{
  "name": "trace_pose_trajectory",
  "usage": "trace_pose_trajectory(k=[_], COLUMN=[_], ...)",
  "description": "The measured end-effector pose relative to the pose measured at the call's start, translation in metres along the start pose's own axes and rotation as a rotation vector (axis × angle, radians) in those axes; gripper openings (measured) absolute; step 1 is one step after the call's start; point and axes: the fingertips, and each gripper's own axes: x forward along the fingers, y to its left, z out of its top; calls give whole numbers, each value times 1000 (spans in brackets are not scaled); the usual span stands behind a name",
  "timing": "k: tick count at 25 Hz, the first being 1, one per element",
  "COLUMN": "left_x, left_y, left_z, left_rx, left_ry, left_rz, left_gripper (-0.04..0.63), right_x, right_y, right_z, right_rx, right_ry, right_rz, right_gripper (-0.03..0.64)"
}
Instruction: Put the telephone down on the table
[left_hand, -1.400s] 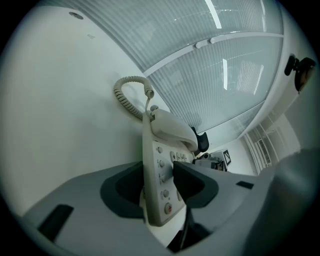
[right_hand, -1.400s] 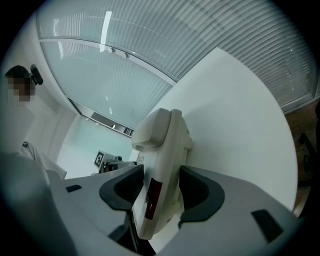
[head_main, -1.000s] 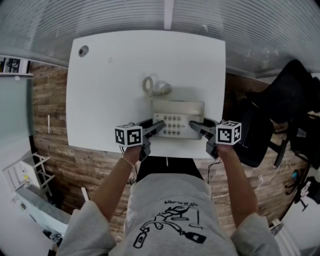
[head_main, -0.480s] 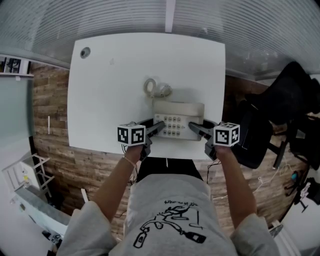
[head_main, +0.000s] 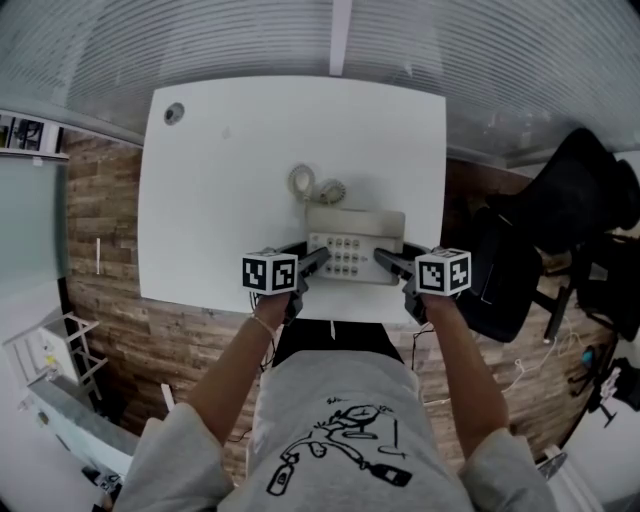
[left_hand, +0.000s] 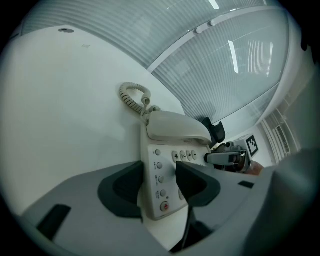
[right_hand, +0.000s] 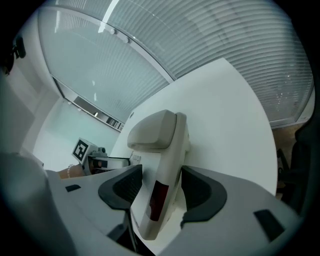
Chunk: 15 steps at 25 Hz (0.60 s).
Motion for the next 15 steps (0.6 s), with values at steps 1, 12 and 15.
trace_pose_trajectory(k=[1,12,15], left_x=[0,-2,-7], left_y=[0,2,0], left_z=[0,-1,-1], left_rx=[-2,90,124], left_ry=[-1,25,20], left_rz=[6,86,97], left_gripper=[204,229,238], right_x=[0,-7,-18], right_y=[0,-9,-15], right_z=[1,4,8], right_rx=[-14,-120,-146], right_ry=[5,41,21], right_rz=[-20,-207,-270], right_gripper=[249,268,275])
